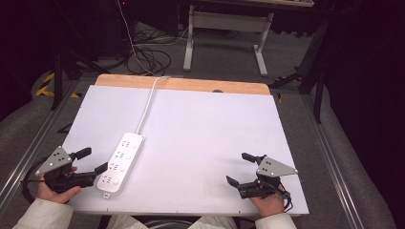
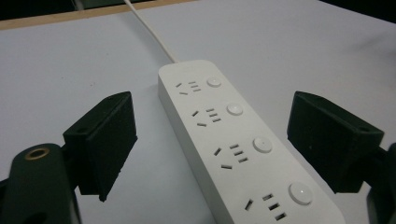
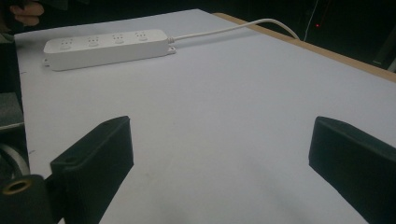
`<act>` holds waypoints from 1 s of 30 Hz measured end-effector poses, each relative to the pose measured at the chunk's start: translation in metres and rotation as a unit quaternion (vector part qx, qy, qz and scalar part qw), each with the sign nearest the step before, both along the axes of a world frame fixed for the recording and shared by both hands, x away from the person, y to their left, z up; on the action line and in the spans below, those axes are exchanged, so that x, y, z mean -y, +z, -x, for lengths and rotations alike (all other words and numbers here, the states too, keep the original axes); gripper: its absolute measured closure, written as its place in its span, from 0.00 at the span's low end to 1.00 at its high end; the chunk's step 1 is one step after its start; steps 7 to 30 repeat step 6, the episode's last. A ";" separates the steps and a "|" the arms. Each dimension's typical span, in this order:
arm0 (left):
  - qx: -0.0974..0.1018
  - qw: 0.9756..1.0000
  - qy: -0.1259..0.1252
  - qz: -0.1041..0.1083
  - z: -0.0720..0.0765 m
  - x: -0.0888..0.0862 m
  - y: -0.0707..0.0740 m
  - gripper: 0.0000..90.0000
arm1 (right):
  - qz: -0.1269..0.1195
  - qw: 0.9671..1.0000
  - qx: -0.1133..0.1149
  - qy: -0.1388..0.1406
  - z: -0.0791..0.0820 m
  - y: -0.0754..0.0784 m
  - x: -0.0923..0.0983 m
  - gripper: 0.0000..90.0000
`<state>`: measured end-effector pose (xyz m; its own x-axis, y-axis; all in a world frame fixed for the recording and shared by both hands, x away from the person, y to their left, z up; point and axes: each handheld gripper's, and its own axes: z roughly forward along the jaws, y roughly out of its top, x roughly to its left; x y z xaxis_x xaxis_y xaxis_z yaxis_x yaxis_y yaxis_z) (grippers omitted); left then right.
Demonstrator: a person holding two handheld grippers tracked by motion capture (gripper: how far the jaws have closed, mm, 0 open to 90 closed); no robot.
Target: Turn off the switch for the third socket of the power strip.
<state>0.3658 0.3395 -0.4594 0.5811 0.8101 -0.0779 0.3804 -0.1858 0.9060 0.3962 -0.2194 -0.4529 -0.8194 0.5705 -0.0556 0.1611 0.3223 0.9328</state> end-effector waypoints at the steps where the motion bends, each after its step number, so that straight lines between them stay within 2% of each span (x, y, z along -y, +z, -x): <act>1: -0.001 1.000 0.001 0.000 0.000 0.000 0.000 0.18 | 0.000 1.000 -0.001 -0.001 0.000 0.000 0.000 0.08; 6: -0.005 1.000 -0.001 0.008 -0.001 -0.002 0.000 0.17 | -0.001 1.000 -0.004 -0.001 -0.001 -0.001 0.000 0.08; 30: -0.005 1.000 -0.001 0.008 -0.001 -0.002 0.000 0.17 | -0.001 1.000 -0.004 -0.001 -0.001 -0.001 0.000 0.08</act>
